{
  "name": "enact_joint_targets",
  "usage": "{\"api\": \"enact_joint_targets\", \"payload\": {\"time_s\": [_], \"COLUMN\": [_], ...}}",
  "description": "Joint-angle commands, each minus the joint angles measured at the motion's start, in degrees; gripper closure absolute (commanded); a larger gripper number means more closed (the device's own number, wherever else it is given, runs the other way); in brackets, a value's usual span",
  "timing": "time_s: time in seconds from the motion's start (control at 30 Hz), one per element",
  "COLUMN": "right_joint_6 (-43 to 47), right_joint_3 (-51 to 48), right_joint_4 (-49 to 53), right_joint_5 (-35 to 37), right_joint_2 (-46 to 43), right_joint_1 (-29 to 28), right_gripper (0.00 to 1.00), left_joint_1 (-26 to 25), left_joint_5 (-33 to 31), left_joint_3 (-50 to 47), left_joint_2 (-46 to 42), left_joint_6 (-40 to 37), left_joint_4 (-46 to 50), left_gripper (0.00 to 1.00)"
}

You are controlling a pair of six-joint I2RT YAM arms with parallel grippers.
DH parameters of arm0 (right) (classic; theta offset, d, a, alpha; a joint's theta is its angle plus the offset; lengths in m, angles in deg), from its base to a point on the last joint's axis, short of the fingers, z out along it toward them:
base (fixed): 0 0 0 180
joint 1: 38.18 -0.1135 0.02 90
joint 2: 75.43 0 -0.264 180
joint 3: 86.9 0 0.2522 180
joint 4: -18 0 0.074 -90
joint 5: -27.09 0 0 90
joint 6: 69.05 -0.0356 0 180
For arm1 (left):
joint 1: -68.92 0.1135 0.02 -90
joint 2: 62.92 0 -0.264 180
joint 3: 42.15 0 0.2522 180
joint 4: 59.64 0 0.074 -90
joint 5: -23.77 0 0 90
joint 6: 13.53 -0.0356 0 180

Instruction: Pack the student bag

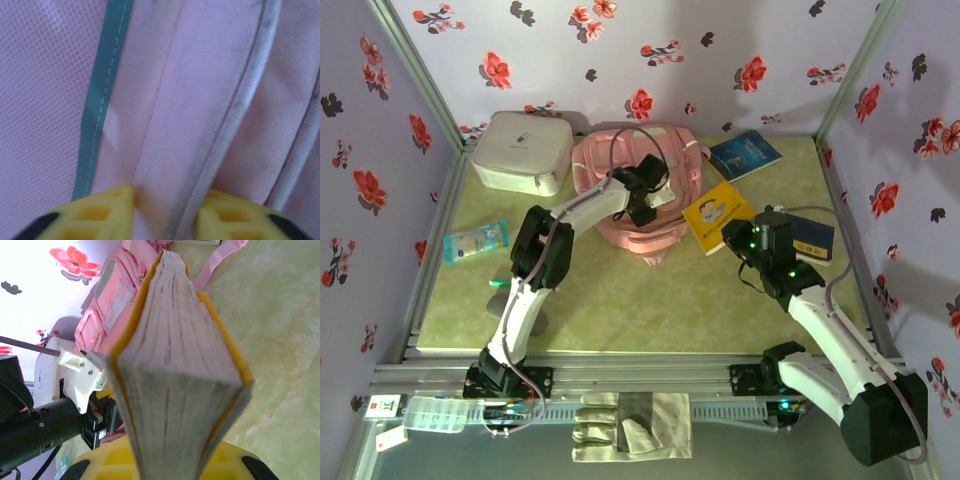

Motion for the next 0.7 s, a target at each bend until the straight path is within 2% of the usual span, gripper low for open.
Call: {"api": "enact_joint_targets", "payload": {"time_s": [0.0,0.2,0.33,0.6,0.67], "right_joint_6": [0.5,3.0,4.0,3.0,2.5], "right_joint_3": [1.5,2.4,2.4,1.8,2.0], "right_joint_4": [-0.3,4.2,4.4,-2.5,-2.5], "right_joint_5": [3.2,8.0,7.9,-1.1,-0.9], "right_joint_2": [-2.7,-7.2,-8.4,-8.7,-9.5], "right_joint_1": [0.3,0.3,0.2,0.3,0.3], "right_gripper": [0.96,0.95,0.95,0.95,0.95], "left_joint_1": [-0.5,-1.1,-1.0,-1.0,-0.9], "left_joint_5": [-1.7,-1.1,-1.6,-7.4,-7.8], "left_joint_3": [1.6,1.2,-1.3,-5.9,-7.1], "left_joint_2": [0.0,-7.6,-14.2,-22.9,-23.8], "left_joint_6": [-1.9,2.3,7.1,15.0,15.6], "left_joint_4": [1.2,-1.8,-7.2,-19.0,-20.7], "left_gripper": [0.81,0.98,1.0,1.0,1.0]}}
